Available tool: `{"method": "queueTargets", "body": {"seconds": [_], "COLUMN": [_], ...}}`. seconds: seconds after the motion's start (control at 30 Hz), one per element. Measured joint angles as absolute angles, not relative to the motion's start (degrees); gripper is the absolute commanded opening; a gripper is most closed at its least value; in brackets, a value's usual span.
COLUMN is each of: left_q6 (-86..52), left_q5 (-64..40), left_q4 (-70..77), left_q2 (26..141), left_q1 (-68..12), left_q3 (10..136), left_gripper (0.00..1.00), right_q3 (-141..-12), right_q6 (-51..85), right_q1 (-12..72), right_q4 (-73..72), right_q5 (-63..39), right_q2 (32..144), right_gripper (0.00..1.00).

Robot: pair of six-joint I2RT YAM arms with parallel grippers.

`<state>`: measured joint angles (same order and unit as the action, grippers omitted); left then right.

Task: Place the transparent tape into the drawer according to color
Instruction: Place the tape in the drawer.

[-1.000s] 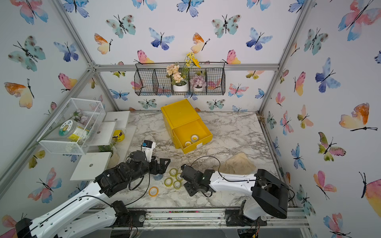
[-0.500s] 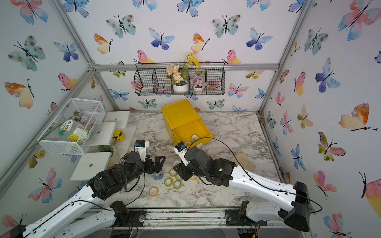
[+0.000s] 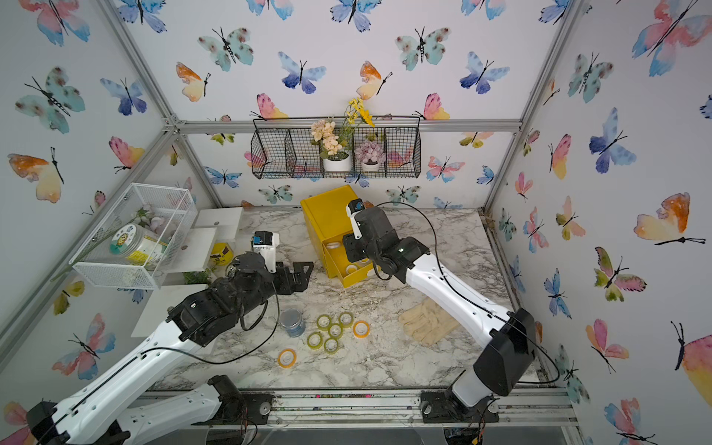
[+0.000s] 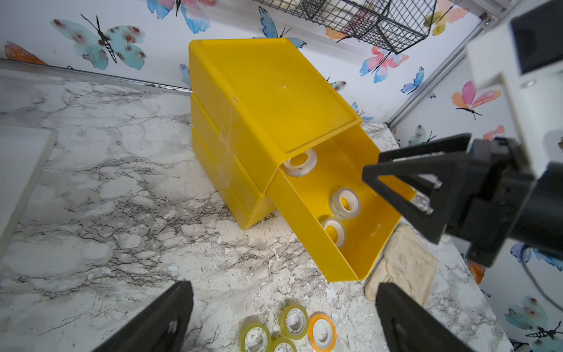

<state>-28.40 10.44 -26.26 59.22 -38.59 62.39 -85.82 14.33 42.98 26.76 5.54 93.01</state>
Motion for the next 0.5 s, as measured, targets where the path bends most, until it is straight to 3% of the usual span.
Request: {"method": "queueTargets", "body": {"seconds": [0.17,0.5], "left_q6": [-28.3,-26.5], "left_q5": [4.8,-0.2], "left_q4": [-24.0,-20.4], "left_q2": [64.1,72.7], "left_q1": [-32.2,-29.6], "left_q3": [64.2,69.7], "left_gripper": [1.00,0.93], "right_q3": [-84.4,-75.5], "right_q6": [14.3,16.9], "right_q1": [42.6,42.6], "right_q4": [27.0,19.9], "right_q5": [5.4,2.5], "right_q2": [93.8,78.6], "right_gripper": [0.50,0.53]}}
